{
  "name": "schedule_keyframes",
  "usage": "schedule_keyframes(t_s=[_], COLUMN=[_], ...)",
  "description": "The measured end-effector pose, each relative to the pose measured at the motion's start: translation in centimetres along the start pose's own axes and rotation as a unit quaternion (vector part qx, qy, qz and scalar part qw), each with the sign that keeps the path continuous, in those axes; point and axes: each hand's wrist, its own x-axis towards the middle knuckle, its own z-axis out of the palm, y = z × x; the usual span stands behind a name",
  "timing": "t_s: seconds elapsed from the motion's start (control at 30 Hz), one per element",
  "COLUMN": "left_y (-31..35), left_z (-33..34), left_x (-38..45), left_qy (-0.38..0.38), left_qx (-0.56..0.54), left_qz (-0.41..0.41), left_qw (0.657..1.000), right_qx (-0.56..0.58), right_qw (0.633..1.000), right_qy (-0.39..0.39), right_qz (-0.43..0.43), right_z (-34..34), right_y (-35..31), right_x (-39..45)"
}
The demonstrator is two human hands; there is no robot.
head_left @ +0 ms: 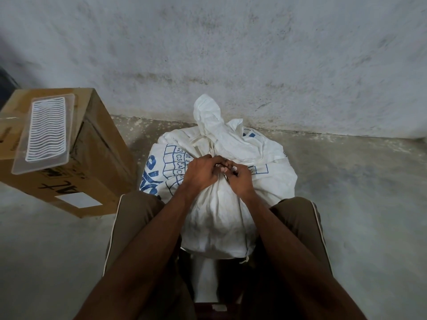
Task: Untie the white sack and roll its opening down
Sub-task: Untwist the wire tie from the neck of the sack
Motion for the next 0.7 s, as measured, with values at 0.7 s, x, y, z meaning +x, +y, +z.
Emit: schedule_keyframes(t_s=[0.7], left_y=[1.8], left_z=[-1.9], left_x=[-2.5], left_qy=[0.139], left_qx=[-0.034], left_qz=[-0.06], left_qw=[0.988], right_qx=[0.091], right_qw=[0.985], right_qy=[0.108], right_qz=[-0.095], right_z=[-1.4], right_y=[-1.8], right_x=[-3.4])
